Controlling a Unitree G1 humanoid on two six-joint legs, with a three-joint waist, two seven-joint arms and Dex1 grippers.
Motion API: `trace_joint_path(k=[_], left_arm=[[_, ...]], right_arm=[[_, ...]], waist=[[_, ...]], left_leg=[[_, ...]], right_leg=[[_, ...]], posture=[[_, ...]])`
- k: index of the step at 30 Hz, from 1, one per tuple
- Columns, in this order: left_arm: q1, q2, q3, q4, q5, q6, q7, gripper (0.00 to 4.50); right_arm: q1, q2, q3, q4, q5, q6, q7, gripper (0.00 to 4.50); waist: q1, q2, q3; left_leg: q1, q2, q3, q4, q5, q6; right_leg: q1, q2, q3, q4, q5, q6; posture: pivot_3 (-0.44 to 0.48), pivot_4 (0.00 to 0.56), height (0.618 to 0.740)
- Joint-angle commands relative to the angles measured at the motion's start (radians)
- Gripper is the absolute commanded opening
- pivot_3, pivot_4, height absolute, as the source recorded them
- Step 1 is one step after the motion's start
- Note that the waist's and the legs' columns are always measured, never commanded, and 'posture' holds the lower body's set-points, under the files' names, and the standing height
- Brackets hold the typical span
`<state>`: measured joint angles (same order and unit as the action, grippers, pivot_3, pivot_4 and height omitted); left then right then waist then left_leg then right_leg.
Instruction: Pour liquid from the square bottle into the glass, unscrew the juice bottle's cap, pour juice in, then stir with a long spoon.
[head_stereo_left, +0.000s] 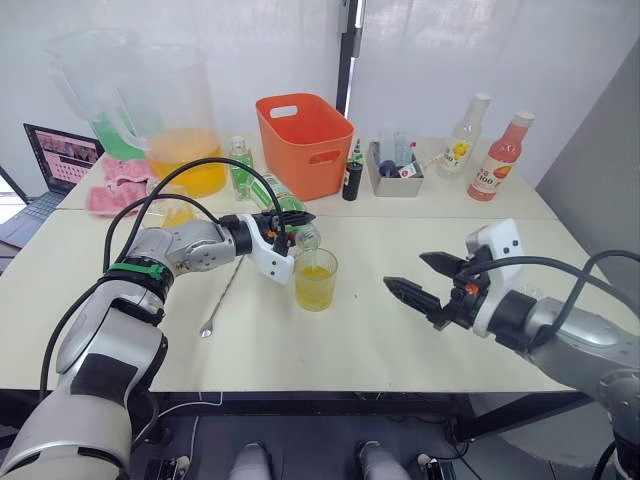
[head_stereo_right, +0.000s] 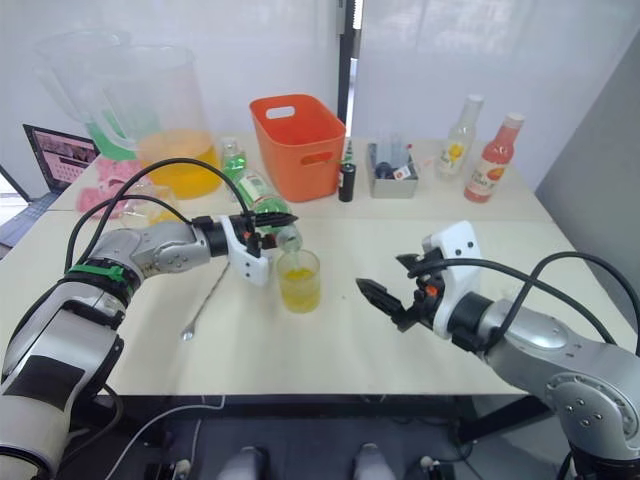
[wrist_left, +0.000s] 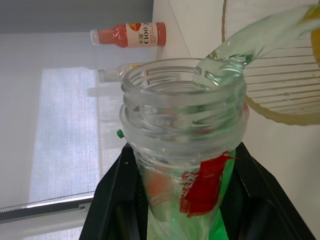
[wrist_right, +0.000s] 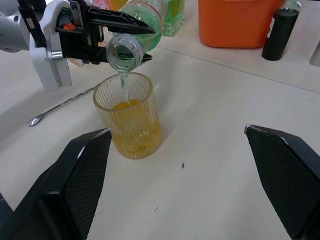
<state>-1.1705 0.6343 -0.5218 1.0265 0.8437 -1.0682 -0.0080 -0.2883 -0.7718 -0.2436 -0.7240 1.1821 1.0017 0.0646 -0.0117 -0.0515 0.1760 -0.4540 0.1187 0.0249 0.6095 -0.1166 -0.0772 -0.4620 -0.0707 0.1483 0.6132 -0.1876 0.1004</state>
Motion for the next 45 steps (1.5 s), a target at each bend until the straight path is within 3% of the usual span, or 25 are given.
trace_joint_path(k=[1,7,20,28,32,37,45], left_arm=[[-0.036,0.016,0.022,-0.038,-0.019,-0.001,0.024,1.26],[-0.029,0.014,0.026,-0.043,-0.036,-0.01,0.006,1.26],[0.013,-0.036,0.129,-0.057,-0.42,0.052,-0.403,1.26],[0.079,-0.079,0.273,-0.228,-0.791,0.301,-0.733,1.26],[0.197,-0.064,0.313,-0.515,-0.997,0.553,-0.912,1.26],[0.311,-0.015,0.429,-0.796,-1.111,0.871,-0.875,1.26],[0.478,0.054,0.609,-1.044,-1.139,1.138,-0.74,1.26]], right_arm=[[-0.012,-0.005,-0.011,-0.013,-0.003,-0.026,0.005,4.5],[-0.015,-0.004,-0.007,-0.011,-0.004,-0.025,0.006,4.5],[-0.019,0.004,0.002,0.001,-0.039,-0.033,0.019,4.5],[-0.046,0.005,0.022,0.038,-0.086,-0.047,0.076,4.5],[-0.087,0.014,0.041,0.072,-0.103,-0.053,0.122,4.5],[-0.156,0.042,0.08,0.118,-0.101,-0.066,0.234,4.5],[-0.258,0.03,0.15,0.227,-0.189,-0.087,0.416,4.5]], waist=[[0.0,0.0,0.0],[0.0,0.0,0.0],[-0.001,0.0,0.0],[-0.003,0.0,0.0],[-0.006,0.0,0.0],[-0.026,0.0,0.0],[-0.04,0.0,0.0]], left_leg=[[0.0,0.0,0.0,0.0,0.0,0.0],[0.0,0.0,0.0,0.0,0.0,0.0],[0.001,0.0,0.0,0.0,0.0,0.0],[0.002,0.0,-0.001,0.001,0.0,0.0],[0.002,0.0,-0.001,0.001,0.0,0.0],[0.003,0.0,-0.004,0.001,0.0,0.001],[0.01,0.0,-0.005,0.002,0.001,0.001]], right_leg=[[0.0,0.0,0.0,0.0,0.0,0.0],[0.0,0.0,0.0,0.0,0.0,0.0],[0.001,0.0,0.0,0.001,0.0,-0.001],[0.002,0.0,0.0,0.001,0.0,-0.001],[0.002,0.0,0.0,0.002,0.001,-0.003],[0.003,0.002,0.0,0.005,0.001,-0.005],[0.005,0.002,-0.002,0.013,-0.008,-0.007]], posture=[[0.0,0.15,0.731],[0.0,0.15,0.731],[0.0,0.15,0.731],[0.0,0.15,0.731],[0.0,0.15,0.731],[0.0,0.15,0.731],[0.0,0.15,0.731]])
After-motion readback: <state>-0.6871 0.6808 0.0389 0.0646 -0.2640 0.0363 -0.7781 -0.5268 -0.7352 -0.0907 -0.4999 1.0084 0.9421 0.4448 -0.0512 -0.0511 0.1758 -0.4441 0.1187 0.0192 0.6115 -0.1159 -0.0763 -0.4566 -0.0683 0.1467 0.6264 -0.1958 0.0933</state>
